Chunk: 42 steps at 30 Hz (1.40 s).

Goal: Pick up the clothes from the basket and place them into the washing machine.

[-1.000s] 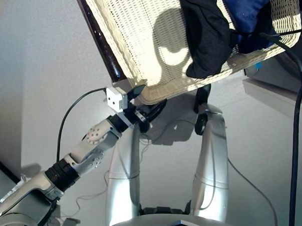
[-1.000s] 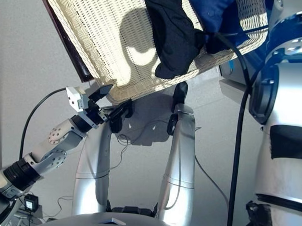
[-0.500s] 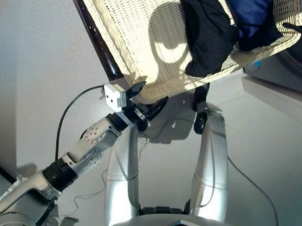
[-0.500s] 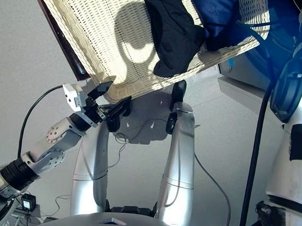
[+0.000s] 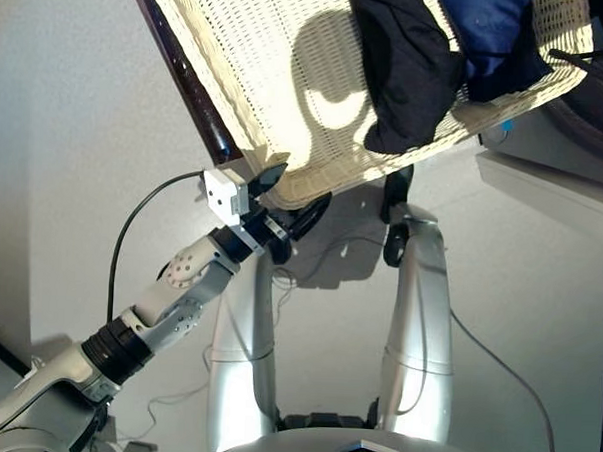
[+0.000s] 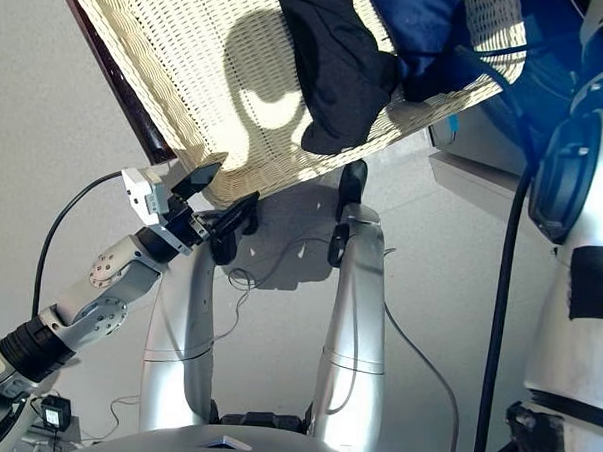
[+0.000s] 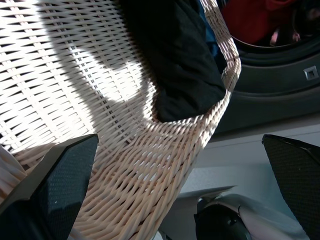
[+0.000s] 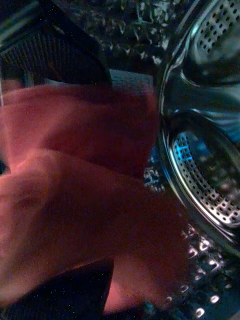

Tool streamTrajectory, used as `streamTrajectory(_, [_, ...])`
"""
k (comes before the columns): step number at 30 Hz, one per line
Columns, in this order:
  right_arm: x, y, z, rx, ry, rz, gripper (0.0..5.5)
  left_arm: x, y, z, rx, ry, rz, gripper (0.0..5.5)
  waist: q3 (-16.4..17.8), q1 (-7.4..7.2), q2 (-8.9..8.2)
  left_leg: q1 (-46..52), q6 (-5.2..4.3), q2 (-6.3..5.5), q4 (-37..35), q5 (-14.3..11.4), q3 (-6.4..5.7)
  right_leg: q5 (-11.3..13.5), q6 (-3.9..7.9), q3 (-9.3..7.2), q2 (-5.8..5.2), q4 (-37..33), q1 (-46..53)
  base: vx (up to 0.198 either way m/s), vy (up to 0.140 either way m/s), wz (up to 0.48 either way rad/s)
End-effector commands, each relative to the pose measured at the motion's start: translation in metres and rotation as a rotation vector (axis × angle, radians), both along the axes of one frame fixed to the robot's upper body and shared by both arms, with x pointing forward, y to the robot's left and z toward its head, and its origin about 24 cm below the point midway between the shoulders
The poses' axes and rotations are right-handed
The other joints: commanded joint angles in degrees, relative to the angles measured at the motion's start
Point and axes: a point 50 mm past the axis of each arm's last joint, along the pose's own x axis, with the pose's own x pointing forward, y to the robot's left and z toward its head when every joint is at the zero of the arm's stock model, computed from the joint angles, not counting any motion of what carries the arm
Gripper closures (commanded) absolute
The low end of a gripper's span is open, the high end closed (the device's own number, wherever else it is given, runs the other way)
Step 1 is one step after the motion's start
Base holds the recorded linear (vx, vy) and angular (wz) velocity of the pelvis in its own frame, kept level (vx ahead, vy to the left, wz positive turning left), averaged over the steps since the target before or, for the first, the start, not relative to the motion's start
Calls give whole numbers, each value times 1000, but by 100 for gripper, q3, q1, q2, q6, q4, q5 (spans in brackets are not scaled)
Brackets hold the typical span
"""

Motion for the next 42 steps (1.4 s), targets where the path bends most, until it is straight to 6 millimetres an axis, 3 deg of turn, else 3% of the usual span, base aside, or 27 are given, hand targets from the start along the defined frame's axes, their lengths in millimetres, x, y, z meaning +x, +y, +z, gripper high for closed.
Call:
streamTrajectory(1, [4,24,8,-311,-31,-51,0,-17,-2,-16,-43,44,-4,0,-510,97,88,247,-232,-38,-406,59,102,-123,-284,-432,132,-9,264,0,0,0])
streamTrajectory(7, [35,89,-23,-398,-36,162,0,-13,2,-20,-32,46,38,0,-497,114,104,691,-287,-85,-1069,236,217,-30,-269,-388,63,-596,721,0,0,0])
streamTrajectory(11, [46,119,-43,-584,43,215,0,-10,10,-24,-36,51,79,0,-532,157,131,1077,-295,-130,-1561,377,276,46,-223,-417,32,-975,1054,0,0,0])
streamTrajectory(16, [51,122,-63,-680,81,231,0,-13,16,-31,-57,70,111,0,-650,208,184,1408,-298,-180,-1975,499,218,103,-159,-413,9,-1284,1332,0,0,0])
streamTrajectory(21, [46,146,-108,-974,74,334,0,-18,25,-37,-35,57,162,0,-639,136,171,1995,-333,-168,-2535,668,192,258,-90,-436,-33,-1771,1867,0,0,0])
streamTrajectory(25, [35,142,-152,-1259,161,334,0,-26,36,-47,-14,67,214,0,-651,103,141,2538,-345,-173,-2931,768,135,404,-33,-485,-83,-2160,2376,72,-18,-57])
streamTrajectory(29, [18,125,-205,-1385,261,393,0,-31,40,-59,18,88,255,0,-652,104,131,3093,-382,-274,-3259,872,40,527,18,-570,-134,-2602,2989,78,-39,-31])
streamTrajectory(31, [7,114,-241,-1409,356,432,0,-32,43,-64,59,79,318,0,-628,98,135,3389,-397,-319,-3461,949,7,597,37,-636,-164,-2833,3330,66,-27,10])
streamTrajectory(36, [-14,111,-292,-1329,454,479,0,-27,44,-72,138,62,412,0,-541,56,149,4028,-442,-408,-3906,1129,-129,700,72,-789,-221,-3296,4039,30,-17,170])
streamTrajectory(37, [-19,109,-300,-1297,469,485,0,-24,46,-71,160,43,448,0,-507,34,104,4109,-409,-417,-4045,1354,-117,894,33,-848,-250,-3469,4163,-29,-48,225])
streamTrajectory(40, [-33,106,-307,-1294,467,474,0,-23,50,-69,227,3,494,0,-373,9,71,4296,-425,-427,-4101,1406,-109,907,24,-967,-302,-3568,4439,1,-40,-24])
streamTrajectory(41, [-38,102,-310,-1278,479,463,0,-20,49,-69,281,-28,492,0,-327,-27,95,4272,-438,-395,-4091,1485,33,909,16,-1064,-371,-3583,4504,52,-61,511])
streamTrajectory(42, [-39,99,-313,-1276,492,459,0,-18,49,-67,312,-52,493,0,-309,-19,143,4358,-485,-372,-4064,1357,57,735,63,-1098,-377,-3464,4518,44,-7,419])
